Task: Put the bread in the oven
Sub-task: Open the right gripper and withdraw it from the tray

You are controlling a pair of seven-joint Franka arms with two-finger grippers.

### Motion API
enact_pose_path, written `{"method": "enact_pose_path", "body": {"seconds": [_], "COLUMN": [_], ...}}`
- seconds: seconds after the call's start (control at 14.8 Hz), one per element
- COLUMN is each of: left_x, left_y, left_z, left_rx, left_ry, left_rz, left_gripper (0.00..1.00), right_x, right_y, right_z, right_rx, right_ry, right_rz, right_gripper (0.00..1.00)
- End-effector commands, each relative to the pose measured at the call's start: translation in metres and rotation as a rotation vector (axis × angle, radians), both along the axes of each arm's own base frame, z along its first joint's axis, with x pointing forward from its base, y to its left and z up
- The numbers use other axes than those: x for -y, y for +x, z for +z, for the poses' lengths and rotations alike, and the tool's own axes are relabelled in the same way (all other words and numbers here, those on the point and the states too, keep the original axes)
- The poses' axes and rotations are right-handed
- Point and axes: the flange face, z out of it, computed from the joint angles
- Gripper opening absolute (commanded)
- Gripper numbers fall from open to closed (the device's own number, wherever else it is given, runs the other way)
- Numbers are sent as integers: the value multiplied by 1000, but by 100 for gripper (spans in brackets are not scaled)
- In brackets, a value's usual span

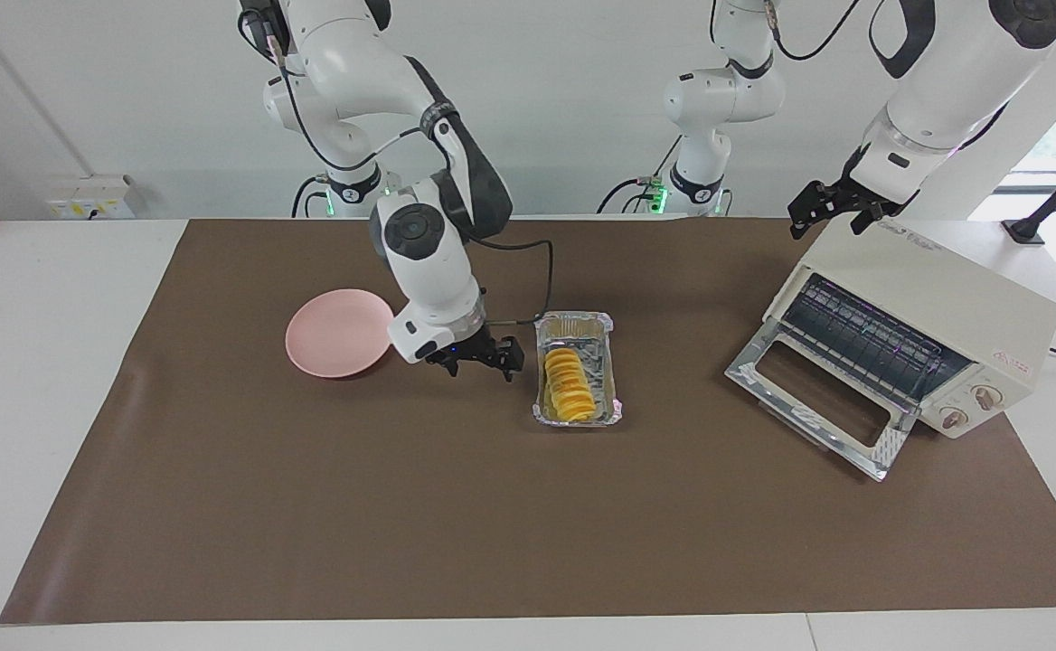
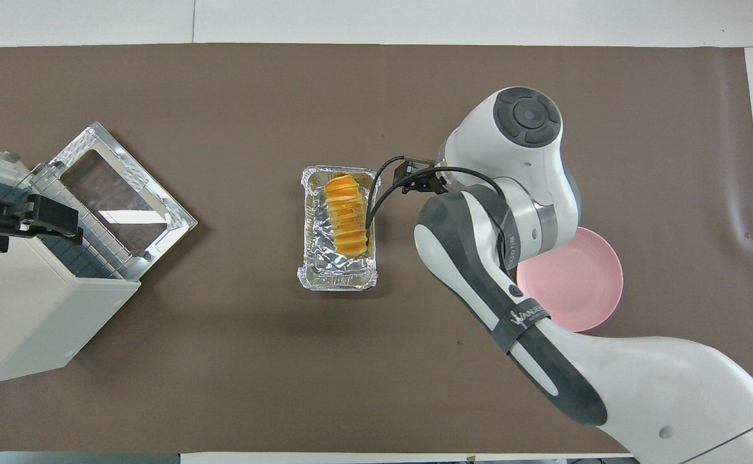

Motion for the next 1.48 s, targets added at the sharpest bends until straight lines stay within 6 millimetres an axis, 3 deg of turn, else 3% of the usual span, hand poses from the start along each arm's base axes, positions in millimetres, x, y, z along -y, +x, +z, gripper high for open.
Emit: {"method": "enact_pose_path", "body": {"seconds": [0.0,0.2,0.47,0.67,1.01,1.21,1.41], "left_x": [-3,-3,-3,-1,15,63,107], "left_y": [-7,-7,-7,-6,-1,-9,-1], "left_z": [4,4,4,5,10,5,9], "left_rx": [-2,-2,-2,1,58,97,178], "left_ry": [15,15,15,15,6,0,-23], "left_rz": [4,4,4,-2,-26,-109,-85], "left_gripper": [100,100,100,100,100,100,100], "right_x": [60,138,199,240,268,271,278], "right_y": [5,15,13,-8,-36,-51,-57], "right_z": [20,49,75,103,150,180,200], "right_rx": [-17,21,43,3,0,24,22], "right_ry": [2,10,15,-37,-87,-113,-118], "right_rz": [88,99,147,227,278,321,351], "right_gripper": [100,100,100,100,100,100,100]}}
